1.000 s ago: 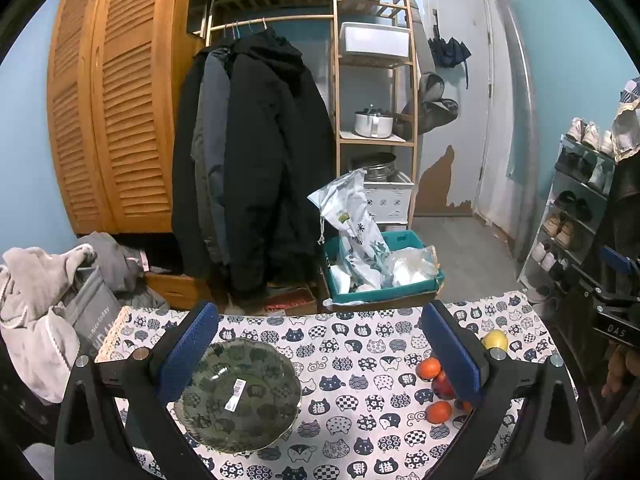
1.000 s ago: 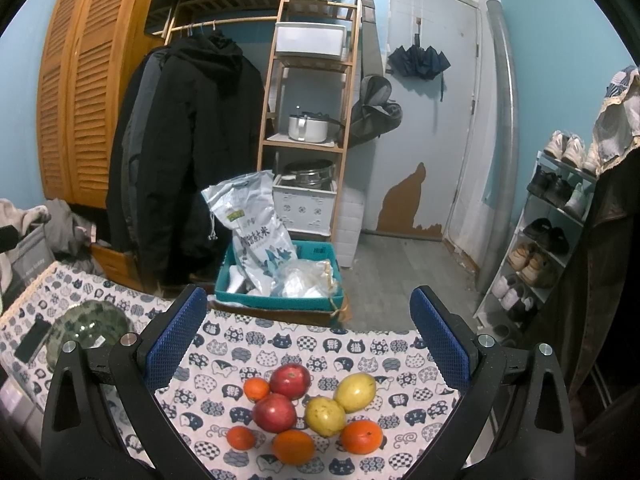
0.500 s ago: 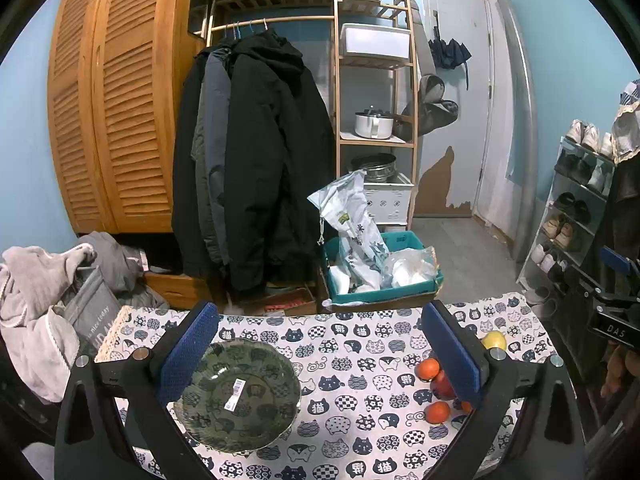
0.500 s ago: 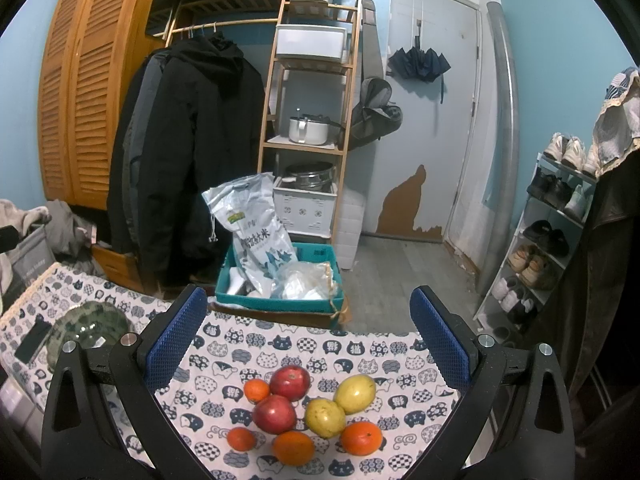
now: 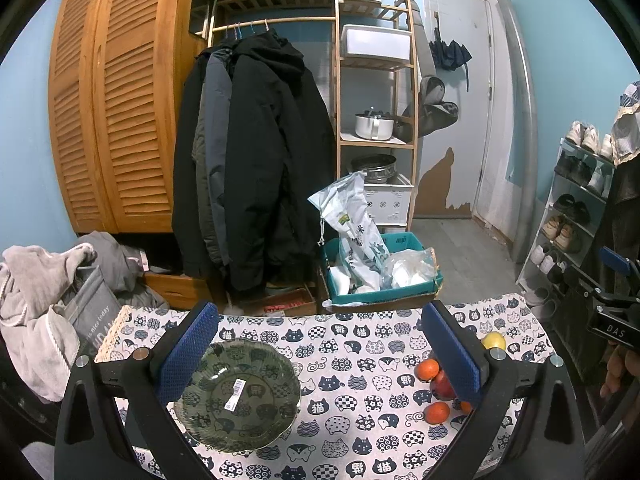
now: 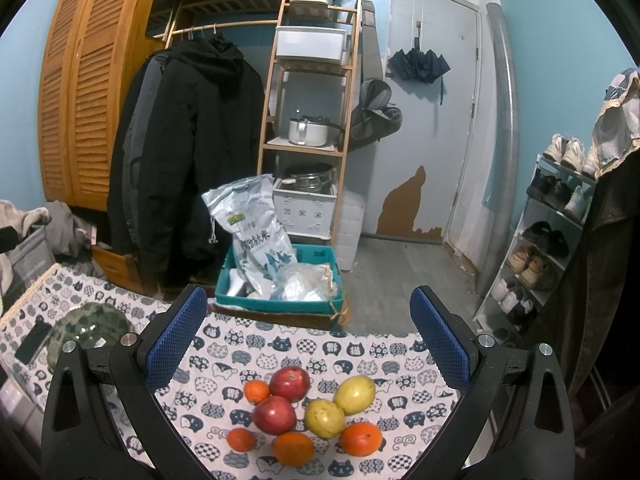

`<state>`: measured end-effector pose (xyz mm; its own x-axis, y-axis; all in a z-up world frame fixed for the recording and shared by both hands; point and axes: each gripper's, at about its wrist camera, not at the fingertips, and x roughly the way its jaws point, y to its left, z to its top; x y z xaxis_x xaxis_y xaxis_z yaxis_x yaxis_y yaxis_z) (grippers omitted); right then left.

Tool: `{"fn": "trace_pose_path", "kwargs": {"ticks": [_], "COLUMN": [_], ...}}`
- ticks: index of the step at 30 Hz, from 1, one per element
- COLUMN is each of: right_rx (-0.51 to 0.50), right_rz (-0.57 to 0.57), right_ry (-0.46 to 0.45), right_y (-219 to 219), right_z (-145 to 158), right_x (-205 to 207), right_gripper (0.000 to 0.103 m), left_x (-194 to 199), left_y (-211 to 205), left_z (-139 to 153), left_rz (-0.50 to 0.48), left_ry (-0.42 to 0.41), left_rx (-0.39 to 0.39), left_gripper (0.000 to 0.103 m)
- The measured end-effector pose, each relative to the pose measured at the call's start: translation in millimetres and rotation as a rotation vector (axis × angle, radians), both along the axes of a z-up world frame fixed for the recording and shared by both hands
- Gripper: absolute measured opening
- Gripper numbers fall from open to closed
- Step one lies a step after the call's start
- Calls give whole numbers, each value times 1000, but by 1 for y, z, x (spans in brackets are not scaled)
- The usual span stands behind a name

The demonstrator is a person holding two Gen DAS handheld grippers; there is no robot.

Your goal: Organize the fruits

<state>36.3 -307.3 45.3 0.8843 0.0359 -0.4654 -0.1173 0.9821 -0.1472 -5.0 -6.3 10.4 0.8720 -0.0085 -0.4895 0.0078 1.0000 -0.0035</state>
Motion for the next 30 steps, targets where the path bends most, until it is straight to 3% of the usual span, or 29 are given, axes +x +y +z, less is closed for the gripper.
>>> {"fn": "trace_pose_path", "kwargs": {"ticks": [30], "right_rx": [17], "right_rz": [-6], "right_ry": [-2], "right_y": [-7], "right_z": [5], "right_x": [1], "right_gripper": [100], "left_x": [-1], "left_y": [1], "left_z": [2], "left_rz": [-1], "left_ry": [0], "left_rx": [-5], "left_gripper": [102]}}
